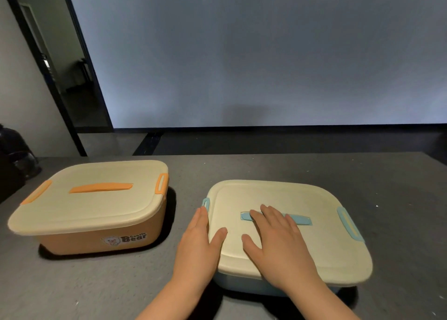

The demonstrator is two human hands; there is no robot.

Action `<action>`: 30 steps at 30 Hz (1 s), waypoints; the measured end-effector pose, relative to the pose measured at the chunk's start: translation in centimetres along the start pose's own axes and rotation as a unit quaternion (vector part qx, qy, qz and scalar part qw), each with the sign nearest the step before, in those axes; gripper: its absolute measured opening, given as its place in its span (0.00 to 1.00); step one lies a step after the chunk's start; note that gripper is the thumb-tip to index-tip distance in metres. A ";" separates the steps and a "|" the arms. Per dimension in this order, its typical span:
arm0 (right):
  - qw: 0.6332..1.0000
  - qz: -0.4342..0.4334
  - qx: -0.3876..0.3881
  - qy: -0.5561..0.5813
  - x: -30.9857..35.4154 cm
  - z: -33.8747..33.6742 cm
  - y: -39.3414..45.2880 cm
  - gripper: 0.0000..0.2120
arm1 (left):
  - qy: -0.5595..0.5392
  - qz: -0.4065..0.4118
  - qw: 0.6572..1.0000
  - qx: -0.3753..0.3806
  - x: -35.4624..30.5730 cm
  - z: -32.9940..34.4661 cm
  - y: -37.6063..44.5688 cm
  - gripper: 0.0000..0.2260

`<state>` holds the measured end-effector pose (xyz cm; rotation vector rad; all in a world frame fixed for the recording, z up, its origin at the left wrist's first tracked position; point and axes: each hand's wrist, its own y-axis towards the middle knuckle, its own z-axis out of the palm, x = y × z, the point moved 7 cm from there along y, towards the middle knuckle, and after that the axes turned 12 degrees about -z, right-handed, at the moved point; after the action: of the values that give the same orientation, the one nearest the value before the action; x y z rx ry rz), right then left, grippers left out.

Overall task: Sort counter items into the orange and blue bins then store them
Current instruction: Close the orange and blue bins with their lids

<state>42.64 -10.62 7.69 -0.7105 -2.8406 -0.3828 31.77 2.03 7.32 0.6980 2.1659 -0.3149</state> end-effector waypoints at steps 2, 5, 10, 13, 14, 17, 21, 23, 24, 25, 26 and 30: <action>1.000 0.000 0.000 -0.005 0.0 0.0 0.1 0.29 | 0.021 0.001 1.000 -0.005 0.0 0.1 -0.1 0.30; 1.000 0.001 0.001 -0.004 0.2 -0.1 0.1 0.28 | 0.060 0.017 0.998 -0.006 -0.1 0.1 -0.1 0.31; 1.000 0.004 0.009 0.008 0.0 -0.3 0.0 0.28 | -0.175 -0.176 0.965 0.085 2.2 0.5 1.8 0.37; 0.999 0.015 0.012 0.027 -0.1 -0.4 0.0 0.29 | -0.339 -0.250 0.897 0.137 2.9 2.2 1.8 0.18; 0.999 0.015 0.011 0.029 -0.1 -0.4 0.0 0.29 | -0.348 -0.252 0.894 0.129 3.0 2.3 1.8 0.16; 1.000 0.009 0.007 0.025 -0.1 -0.4 -0.1 0.29 | -0.329 -0.225 0.910 0.111 2.7 2.0 2.1 0.14; 1.000 0.005 0.001 0.015 0.0 -0.3 0.0 0.29 | -0.267 -0.171 0.944 0.091 2.2 1.1 2.1 0.11; 1.000 0.002 0.000 0.010 0.1 -0.2 0.0 0.29 | -0.241 -0.150 0.955 0.090 2.0 0.8 2.2 0.12; 1.000 0.001 0.000 0.007 0.1 -0.2 0.1 0.28 | -0.224 -0.137 0.961 0.088 1.9 0.7 2.3 0.12; 1.000 0.000 -0.001 0.005 0.1 -0.2 0.1 0.28 | -0.203 -0.123 0.968 0.086 1.8 0.6 2.3 0.11; 1.000 0.000 -0.001 0.005 0.1 -0.2 0.1 0.28 | -0.184 -0.109 0.973 0.082 1.7 0.5 2.3 0.11; 1.000 0.002 -0.005 0.006 0.1 -0.1 0.1 0.28 | -0.165 -0.085 0.979 0.085 1.5 0.4 2.4 0.14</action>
<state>42.67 -10.51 7.86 -0.7127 -2.8272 -0.3995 32.64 4.35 5.92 0.5109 1.8958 -0.6653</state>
